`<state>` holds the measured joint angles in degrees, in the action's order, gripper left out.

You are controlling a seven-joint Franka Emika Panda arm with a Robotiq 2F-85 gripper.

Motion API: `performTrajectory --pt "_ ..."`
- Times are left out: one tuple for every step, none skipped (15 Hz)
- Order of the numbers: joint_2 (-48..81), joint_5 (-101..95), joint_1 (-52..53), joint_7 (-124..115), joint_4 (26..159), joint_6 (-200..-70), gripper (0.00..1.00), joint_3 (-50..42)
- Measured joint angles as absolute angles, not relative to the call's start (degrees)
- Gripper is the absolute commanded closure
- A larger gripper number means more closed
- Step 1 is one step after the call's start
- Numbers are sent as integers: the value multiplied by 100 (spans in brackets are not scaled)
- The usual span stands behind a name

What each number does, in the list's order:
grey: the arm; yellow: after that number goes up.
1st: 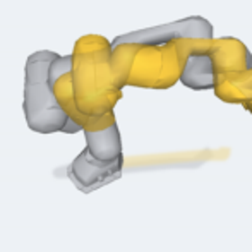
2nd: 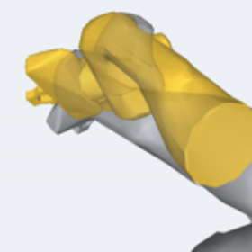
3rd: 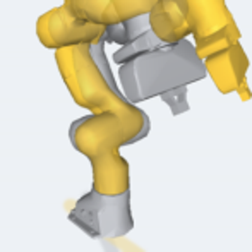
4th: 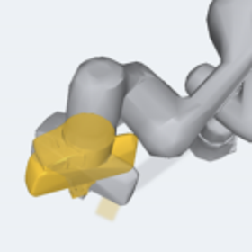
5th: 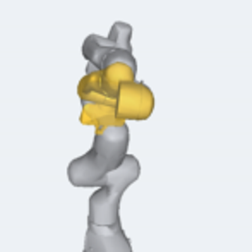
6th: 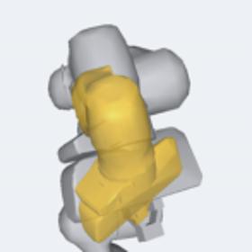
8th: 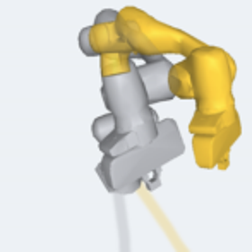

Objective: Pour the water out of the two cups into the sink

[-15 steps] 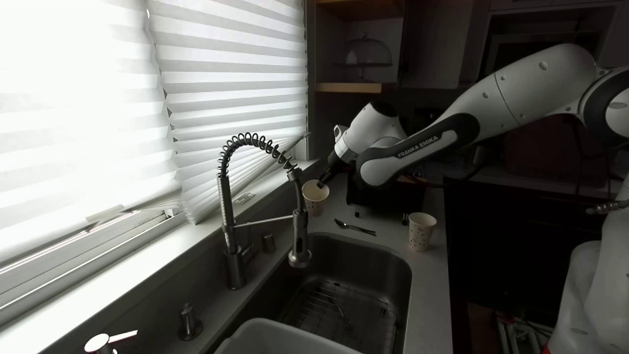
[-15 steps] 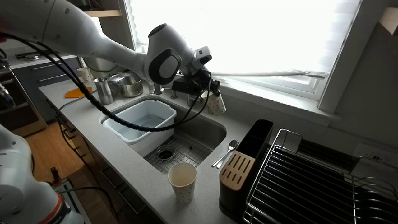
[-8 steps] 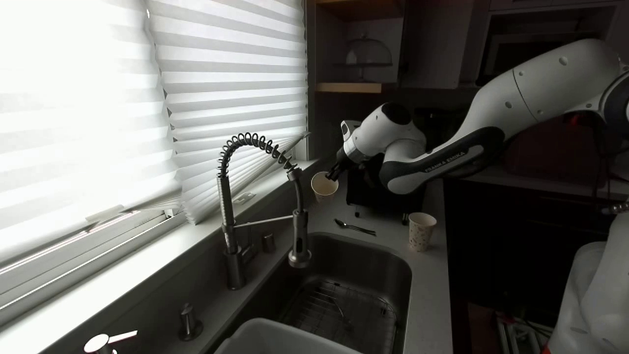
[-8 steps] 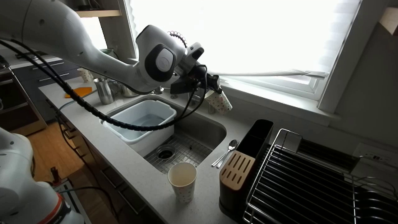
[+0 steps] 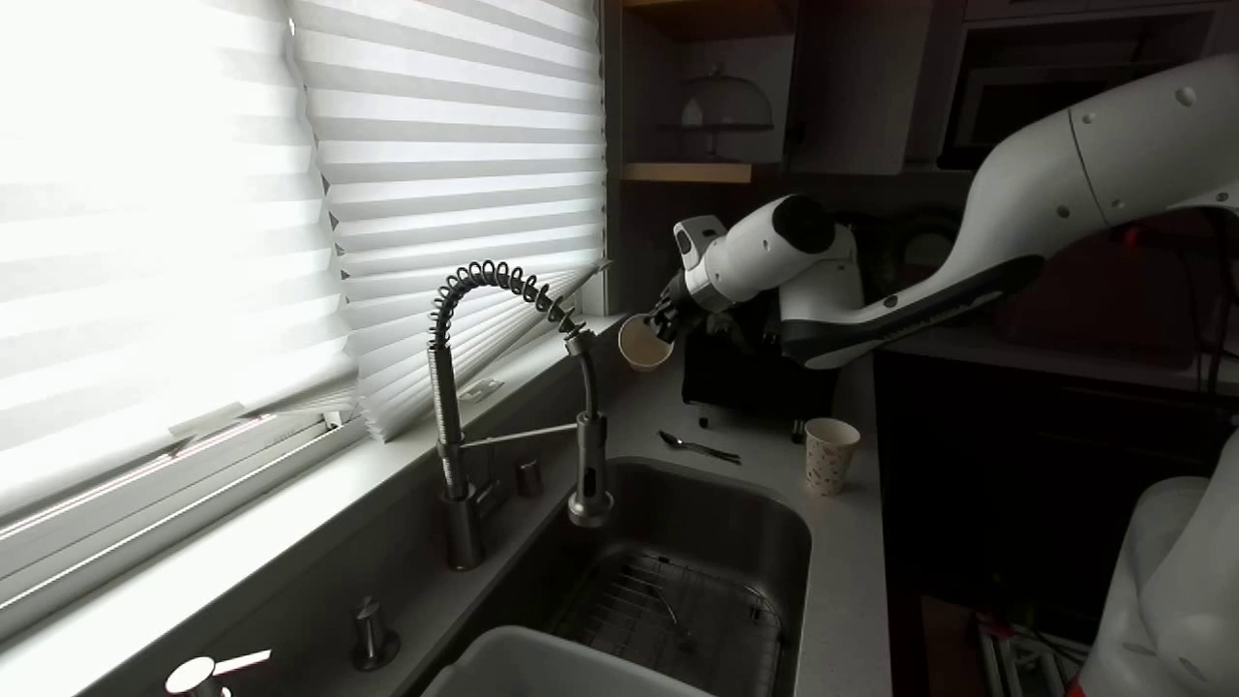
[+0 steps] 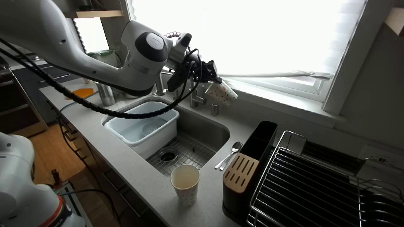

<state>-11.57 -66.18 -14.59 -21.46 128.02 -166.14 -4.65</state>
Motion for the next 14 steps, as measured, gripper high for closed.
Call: performTrajectory --pt "-1221 -7023 -1489 -2310 12792 -16565 99 -405" --pt "-1283 -7401 -1515 -2489 12785 -16491 99 -351" --pt "-1350 -7795 -1537 -2675 12778 -16410 99 -297" --pt "-1409 -8168 -1553 -2866 12774 -16341 99 -249" --pt "-1463 -8552 -1564 -3078 12770 -16252 99 -198" --pt "-1505 -8889 -1570 -3285 12769 -16169 99 -154" --pt "-1540 -9209 -1570 -3501 12768 -16081 99 -111" --pt "-1567 -9494 -1570 -3716 12768 -15988 99 -66" --pt "-1586 -9750 -1569 -3925 12768 -15906 99 -24" --pt "-1603 -9998 -1568 -4125 12767 -15816 99 19" --pt "-1618 -10244 -1566 -4325 12766 -15725 99 62" --pt "-1628 -10458 -1565 -4501 12765 -15645 99 99" --pt "-1635 -10687 -1564 -4687 12765 -15542 99 137" --pt "-1635 -10871 -1562 -4842 12765 -15458 99 169"
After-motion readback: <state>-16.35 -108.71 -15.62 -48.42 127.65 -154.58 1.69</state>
